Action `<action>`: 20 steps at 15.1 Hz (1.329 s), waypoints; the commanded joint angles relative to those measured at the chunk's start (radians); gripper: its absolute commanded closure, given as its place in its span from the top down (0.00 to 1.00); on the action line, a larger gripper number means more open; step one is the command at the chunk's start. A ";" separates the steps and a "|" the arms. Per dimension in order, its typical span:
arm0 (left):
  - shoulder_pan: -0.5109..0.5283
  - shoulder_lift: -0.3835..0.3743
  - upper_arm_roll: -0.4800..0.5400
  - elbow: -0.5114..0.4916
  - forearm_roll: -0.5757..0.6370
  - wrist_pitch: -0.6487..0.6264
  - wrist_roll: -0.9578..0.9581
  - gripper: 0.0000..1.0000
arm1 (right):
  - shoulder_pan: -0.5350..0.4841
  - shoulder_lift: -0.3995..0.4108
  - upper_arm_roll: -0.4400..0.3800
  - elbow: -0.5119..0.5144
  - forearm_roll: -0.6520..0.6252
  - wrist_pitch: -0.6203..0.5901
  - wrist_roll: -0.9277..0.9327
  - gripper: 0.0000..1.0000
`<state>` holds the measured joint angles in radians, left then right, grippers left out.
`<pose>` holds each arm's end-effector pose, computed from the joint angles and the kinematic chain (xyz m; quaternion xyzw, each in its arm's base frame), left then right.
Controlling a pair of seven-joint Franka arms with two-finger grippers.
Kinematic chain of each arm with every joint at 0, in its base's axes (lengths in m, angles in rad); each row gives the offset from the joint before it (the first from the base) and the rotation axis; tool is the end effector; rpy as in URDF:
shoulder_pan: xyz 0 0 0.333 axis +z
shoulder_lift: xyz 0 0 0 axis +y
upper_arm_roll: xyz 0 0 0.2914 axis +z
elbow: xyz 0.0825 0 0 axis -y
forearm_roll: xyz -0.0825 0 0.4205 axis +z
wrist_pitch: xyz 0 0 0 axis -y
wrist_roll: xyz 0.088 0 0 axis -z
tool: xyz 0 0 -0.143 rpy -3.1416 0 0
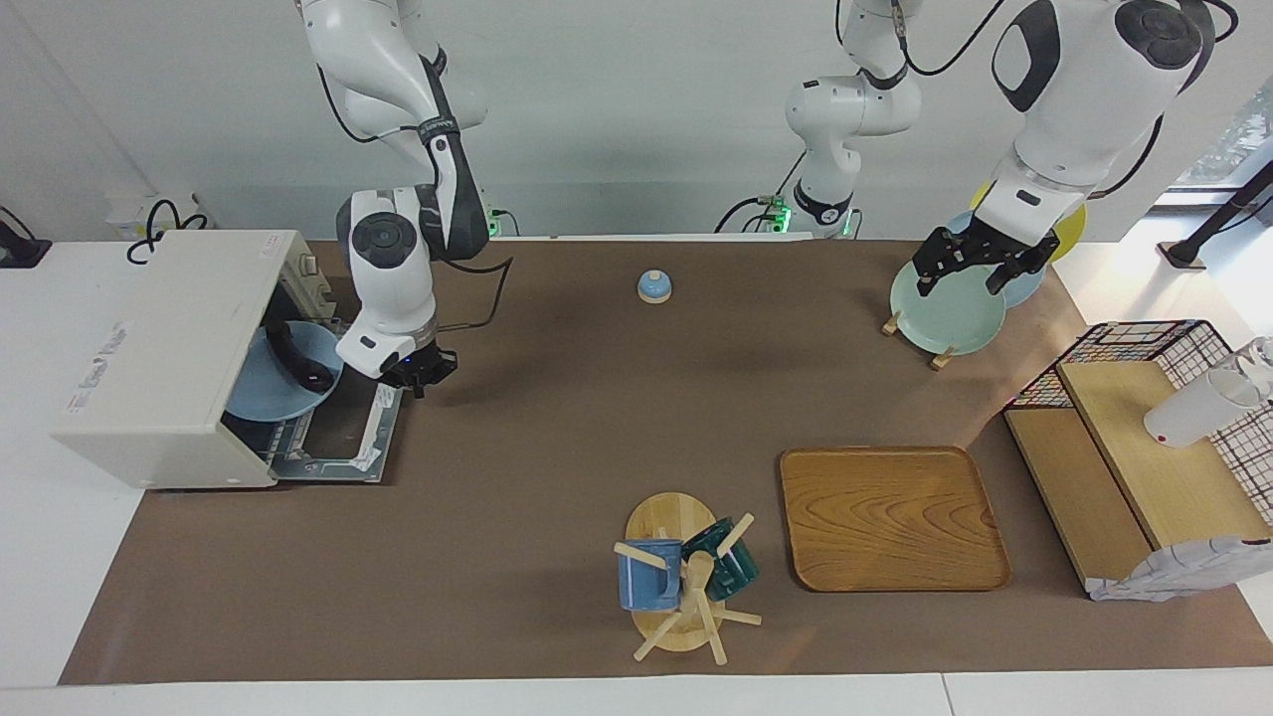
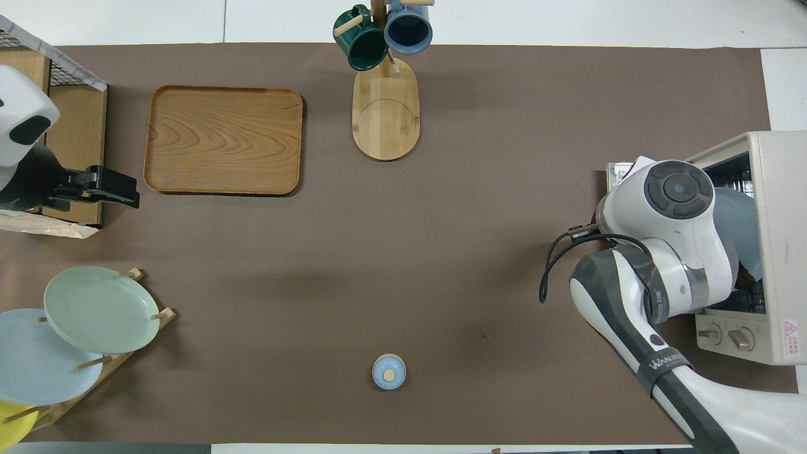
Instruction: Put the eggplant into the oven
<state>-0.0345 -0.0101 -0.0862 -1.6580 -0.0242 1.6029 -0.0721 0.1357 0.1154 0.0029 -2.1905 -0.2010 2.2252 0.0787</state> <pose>0.5820 -0.0742 0.5283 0.9994 -0.0236 -0.0235 0.0094 0.5560 0.0655 0.2434 0.9918 0.0940 -0.0315 0.0808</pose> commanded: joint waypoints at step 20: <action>0.005 -0.011 -0.003 -0.013 0.001 0.012 -0.008 1.00 | -0.018 0.020 0.006 -0.043 -0.305 0.007 0.004 0.00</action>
<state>-0.0345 -0.0101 -0.0862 -1.6580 -0.0242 1.6029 -0.0721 0.1296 0.1394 0.0174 -2.2560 -0.4189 2.2478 0.0849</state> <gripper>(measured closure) 0.000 0.991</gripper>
